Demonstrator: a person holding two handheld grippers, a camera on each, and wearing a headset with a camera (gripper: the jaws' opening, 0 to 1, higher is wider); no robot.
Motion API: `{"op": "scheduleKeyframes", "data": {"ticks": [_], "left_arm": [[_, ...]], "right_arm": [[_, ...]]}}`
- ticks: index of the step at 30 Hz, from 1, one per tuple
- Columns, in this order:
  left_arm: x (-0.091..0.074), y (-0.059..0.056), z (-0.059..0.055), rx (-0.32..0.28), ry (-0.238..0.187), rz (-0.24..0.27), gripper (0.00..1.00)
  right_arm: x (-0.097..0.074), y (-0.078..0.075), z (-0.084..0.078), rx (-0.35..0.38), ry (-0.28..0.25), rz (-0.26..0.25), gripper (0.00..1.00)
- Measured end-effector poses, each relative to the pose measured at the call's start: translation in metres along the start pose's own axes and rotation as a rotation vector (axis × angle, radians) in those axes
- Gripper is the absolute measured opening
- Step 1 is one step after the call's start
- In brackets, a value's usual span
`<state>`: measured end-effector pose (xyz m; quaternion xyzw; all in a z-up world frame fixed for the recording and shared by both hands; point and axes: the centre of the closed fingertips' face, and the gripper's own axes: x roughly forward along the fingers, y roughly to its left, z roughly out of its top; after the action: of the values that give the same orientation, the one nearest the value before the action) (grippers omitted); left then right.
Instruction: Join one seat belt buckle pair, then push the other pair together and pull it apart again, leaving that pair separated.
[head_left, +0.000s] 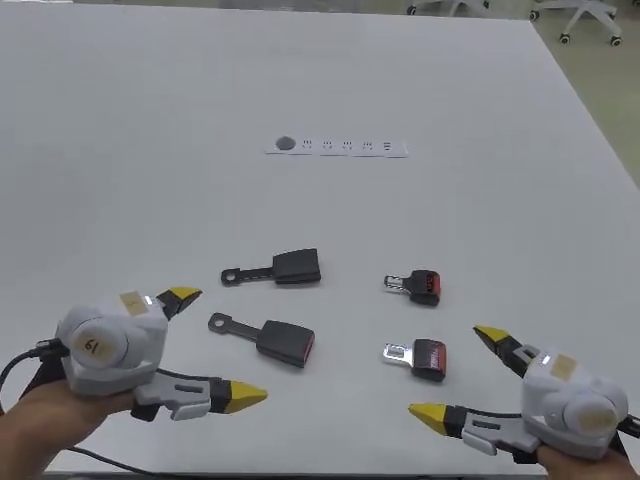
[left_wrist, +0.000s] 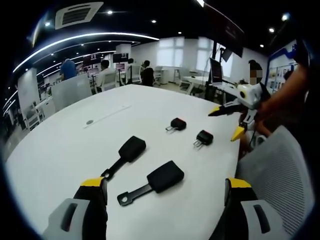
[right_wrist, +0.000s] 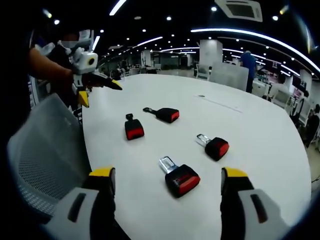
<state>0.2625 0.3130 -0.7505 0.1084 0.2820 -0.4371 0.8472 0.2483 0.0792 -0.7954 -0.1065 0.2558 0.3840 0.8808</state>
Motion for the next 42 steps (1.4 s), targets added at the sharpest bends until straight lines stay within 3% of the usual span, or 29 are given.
{"op": "scheduleKeyframes", "data": {"ticks": [14, 19, 22, 33, 42], "left_arm": [[0.028, -0.001, 0.004, 0.057, 0.035, -0.066, 0.97], [0.033, 0.000, 0.002, 0.076, 0.048, -0.085, 0.91], [0.038, 0.003, -0.001, 0.074, 0.064, -0.098, 0.92], [0.063, 0.007, -0.024, 0.163, 0.139, -0.172, 0.87], [0.083, 0.006, -0.030, 0.232, 0.176, -0.235, 0.81]], "right_arm": [[0.011, -0.007, -0.006, -0.028, 0.031, 0.050, 0.83], [0.016, -0.009, -0.011, -0.037, 0.058, 0.069, 0.83], [0.019, -0.011, -0.013, -0.039, 0.069, 0.078, 0.83], [0.030, -0.011, -0.024, -0.038, 0.117, 0.130, 0.80], [0.037, -0.011, -0.034, -0.040, 0.160, 0.194, 0.77]]}}
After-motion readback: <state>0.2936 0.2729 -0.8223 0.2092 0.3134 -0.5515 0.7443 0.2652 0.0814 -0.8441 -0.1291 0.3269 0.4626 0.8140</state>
